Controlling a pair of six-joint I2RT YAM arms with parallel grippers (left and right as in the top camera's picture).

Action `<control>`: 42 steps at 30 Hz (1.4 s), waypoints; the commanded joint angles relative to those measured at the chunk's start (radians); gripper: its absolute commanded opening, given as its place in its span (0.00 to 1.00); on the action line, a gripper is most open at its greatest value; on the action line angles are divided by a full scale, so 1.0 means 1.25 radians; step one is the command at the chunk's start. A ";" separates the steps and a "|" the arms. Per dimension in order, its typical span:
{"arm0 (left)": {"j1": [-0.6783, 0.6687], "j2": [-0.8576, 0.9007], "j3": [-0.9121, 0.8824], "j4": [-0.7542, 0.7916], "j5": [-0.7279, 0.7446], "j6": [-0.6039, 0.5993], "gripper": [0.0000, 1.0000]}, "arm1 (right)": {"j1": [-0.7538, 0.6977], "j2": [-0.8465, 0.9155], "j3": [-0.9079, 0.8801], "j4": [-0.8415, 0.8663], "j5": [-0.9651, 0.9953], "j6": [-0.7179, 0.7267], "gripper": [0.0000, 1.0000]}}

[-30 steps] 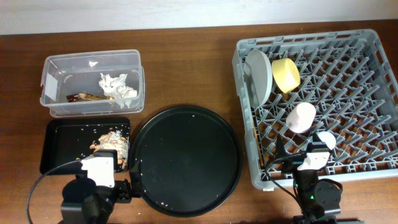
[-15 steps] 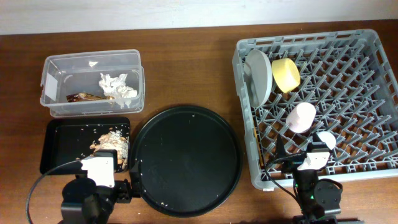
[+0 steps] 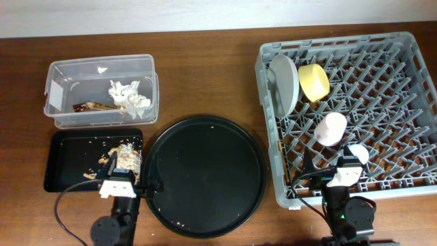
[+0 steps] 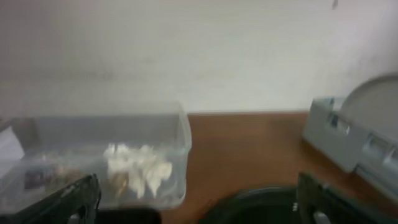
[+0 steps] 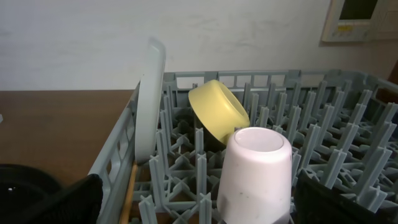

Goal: Sort waste into correct bins and load items into the dishwasher rack

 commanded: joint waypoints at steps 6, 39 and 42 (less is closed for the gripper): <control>0.005 -0.007 -0.012 -0.076 0.033 0.032 0.99 | 0.004 -0.003 -0.004 -0.004 0.015 0.004 0.99; 0.005 -0.006 -0.012 -0.076 0.033 0.032 0.99 | -0.038 -0.011 -0.004 -0.005 0.012 0.004 0.99; 0.005 -0.006 -0.012 -0.076 0.033 0.032 0.99 | -0.049 -0.010 -0.004 -0.005 0.012 0.004 0.99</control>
